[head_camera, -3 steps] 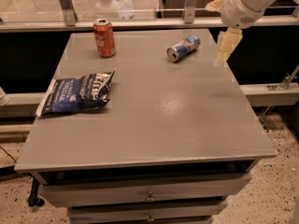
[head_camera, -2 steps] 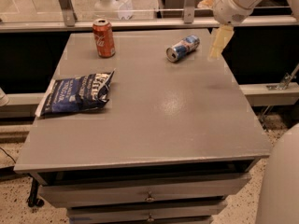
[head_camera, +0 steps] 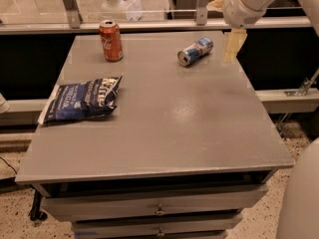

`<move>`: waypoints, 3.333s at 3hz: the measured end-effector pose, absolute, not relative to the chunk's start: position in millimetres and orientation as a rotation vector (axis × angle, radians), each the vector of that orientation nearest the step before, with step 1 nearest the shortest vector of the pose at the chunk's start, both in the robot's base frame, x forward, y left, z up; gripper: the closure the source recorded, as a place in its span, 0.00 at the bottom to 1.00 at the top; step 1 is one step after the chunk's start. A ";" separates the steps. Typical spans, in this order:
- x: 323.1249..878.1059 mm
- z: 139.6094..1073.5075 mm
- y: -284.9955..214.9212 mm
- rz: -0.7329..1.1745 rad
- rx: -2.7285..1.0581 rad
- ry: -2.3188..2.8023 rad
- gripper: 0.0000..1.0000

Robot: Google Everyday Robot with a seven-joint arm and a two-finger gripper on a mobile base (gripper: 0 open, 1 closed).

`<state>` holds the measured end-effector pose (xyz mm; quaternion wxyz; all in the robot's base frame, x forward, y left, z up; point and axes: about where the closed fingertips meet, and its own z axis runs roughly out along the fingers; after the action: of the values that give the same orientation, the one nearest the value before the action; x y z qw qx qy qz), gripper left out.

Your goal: Place redbull can upright

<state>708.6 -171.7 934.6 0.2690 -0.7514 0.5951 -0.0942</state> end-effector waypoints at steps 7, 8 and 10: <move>749.5 856.6 -146.4 -0.335 -2.416 1.512 0.00; 753.3 851.0 -147.4 -0.331 -2.428 1.521 0.00; 756.6 839.2 -148.5 -0.303 -2.451 1.537 0.16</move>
Offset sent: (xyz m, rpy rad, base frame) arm 0.0126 0.0207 -0.0431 -0.3086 -0.0455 0.1519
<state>756.6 -148.5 839.2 0.1162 -0.8368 0.5249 -0.1034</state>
